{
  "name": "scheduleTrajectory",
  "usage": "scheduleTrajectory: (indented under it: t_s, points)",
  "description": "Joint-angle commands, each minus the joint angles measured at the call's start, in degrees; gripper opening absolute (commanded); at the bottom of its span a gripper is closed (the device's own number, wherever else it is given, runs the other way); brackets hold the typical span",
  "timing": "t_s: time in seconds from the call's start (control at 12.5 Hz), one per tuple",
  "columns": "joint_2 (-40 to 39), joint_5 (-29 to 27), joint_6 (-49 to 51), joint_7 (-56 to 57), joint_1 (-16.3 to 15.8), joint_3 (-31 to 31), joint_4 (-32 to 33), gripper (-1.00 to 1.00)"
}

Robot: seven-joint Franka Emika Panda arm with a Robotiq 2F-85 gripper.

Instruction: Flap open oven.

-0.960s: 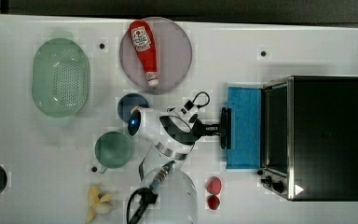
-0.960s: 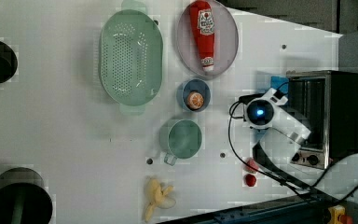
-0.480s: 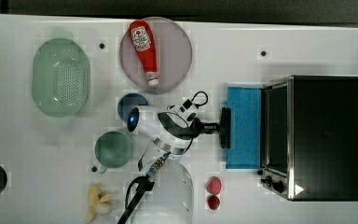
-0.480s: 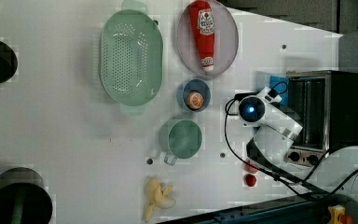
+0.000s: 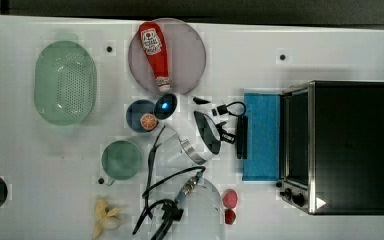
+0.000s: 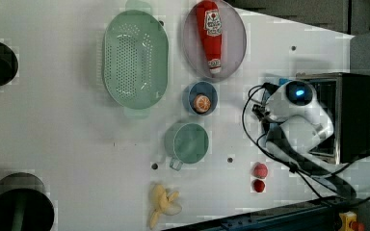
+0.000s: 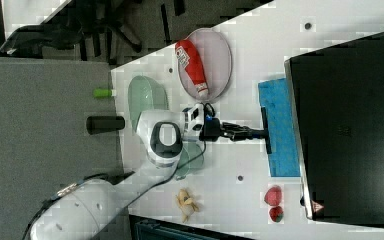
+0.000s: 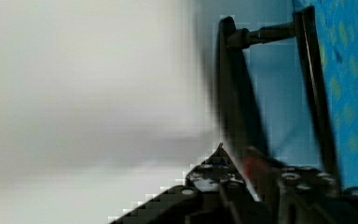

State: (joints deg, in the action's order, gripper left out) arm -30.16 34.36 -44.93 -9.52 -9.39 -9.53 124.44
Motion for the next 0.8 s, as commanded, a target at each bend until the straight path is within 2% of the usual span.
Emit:
scheduleTrajectory:
  t_s: [0.08,0.24,0.32,0.64,0.8]
  points:
    - [9.6,-14.3,-1.8,-3.4,-1.0,2.1,-2.0,-0.65]
    - [15.8,-25.1,0.5,-3.0,-0.5,1.9,-2.0,-0.65]
    - [19.0,-27.8,2.5,-2.9,-0.4,1.7,-2.1,-0.65]
    - [30.5,-29.4,12.8,-2.9,-0.2,-0.8,-4.8,-0.65]
    - [35.1,-29.9,21.4,-2.9,-0.2,-1.9,-7.2,-0.65]
